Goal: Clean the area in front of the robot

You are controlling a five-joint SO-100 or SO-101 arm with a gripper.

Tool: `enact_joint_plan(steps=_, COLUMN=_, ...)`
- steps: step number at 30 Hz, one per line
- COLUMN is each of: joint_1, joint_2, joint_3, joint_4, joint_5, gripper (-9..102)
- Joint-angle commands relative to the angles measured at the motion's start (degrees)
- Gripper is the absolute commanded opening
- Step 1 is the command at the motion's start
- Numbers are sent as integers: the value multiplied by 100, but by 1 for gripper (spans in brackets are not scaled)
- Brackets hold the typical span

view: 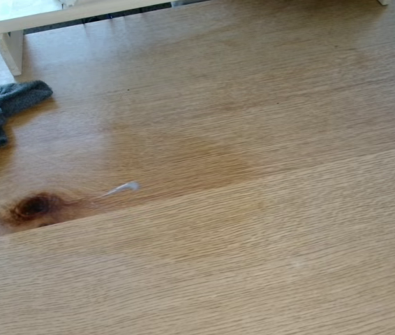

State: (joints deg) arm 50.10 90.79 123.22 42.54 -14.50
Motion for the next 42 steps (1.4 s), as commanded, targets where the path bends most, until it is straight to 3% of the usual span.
enact_joint_plan(steps=1, joint_1=431, joint_2=-343, joint_3=-483, joint_4=-141, joint_5=-378, gripper=29)
enact_joint_plan(steps=6, joint_1=686, joint_2=-914, joint_3=-483, joint_4=-510, joint_5=-659, gripper=26)
enact_joint_plan(steps=16, joint_1=729, joint_2=-1107, joint_3=-483, joint_4=-914, joint_5=-800, gripper=0)
enact_joint_plan(steps=24, joint_1=149, joint_2=97, joint_3=-483, joint_4=79, joint_5=-97, gripper=0)
enact_joint_plan(steps=36, joint_1=-2030, joint_2=1626, joint_3=-483, joint_4=1969, joint_5=598, gripper=0)
enact_joint_plan(steps=42, joint_1=-2821, joint_2=1784, joint_3=-483, joint_4=2320, joint_5=1345, gripper=0)
